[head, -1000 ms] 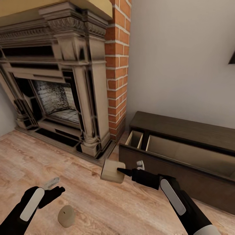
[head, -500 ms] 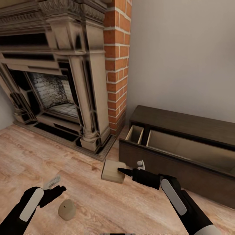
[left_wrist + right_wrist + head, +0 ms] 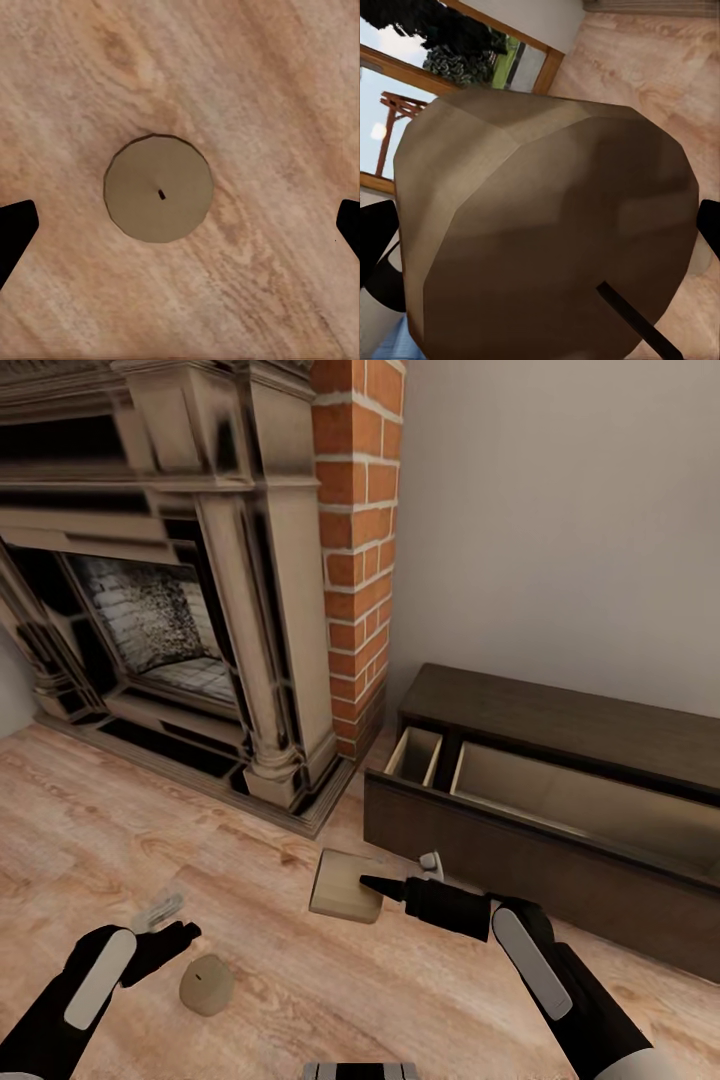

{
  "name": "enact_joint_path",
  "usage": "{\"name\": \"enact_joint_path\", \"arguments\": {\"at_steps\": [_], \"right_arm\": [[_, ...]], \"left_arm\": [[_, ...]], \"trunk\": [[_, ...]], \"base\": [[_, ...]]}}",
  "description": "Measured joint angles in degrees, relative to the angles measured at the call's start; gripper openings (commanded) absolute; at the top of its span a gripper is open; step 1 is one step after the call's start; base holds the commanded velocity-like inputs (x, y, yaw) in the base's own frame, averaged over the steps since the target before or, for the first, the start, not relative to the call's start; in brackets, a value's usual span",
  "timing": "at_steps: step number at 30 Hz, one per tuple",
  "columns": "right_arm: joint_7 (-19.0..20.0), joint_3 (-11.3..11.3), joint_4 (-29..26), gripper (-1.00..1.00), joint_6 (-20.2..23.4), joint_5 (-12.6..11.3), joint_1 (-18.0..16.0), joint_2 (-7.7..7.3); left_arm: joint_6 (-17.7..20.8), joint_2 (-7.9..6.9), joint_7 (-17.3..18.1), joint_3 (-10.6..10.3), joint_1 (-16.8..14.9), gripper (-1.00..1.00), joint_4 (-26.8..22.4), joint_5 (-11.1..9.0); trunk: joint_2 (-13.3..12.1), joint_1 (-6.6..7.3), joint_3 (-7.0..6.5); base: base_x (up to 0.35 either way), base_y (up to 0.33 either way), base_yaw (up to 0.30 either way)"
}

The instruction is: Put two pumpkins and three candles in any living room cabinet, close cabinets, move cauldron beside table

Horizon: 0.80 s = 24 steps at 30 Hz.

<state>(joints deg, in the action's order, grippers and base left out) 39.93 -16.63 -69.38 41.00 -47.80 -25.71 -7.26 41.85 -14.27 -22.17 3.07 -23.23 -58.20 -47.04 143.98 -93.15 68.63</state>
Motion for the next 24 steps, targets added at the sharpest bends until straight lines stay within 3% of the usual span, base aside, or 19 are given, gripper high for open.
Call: {"name": "enact_joint_path", "arguments": {"at_steps": [6,24], "right_arm": [[-0.1,0.0,0.1,-1.0,0.3,0.0,0.0,0.0],[-0.2,0.0,0.1,-1.0,0.4,0.1,0.0,0.09]], "left_arm": [[-1.6,0.2,0.0,0.1,0.0,1.0,0.2,3.1],[-2.4,0.3,0.5,-0.2,0.0,1.0,0.3,3.4]], "trunk": [[0.1,-0.15,1.33],[0.3,-0.62,5.32]], "base": [[0.0,0.0,0.0],[0.0,0.0,0.0]]}}
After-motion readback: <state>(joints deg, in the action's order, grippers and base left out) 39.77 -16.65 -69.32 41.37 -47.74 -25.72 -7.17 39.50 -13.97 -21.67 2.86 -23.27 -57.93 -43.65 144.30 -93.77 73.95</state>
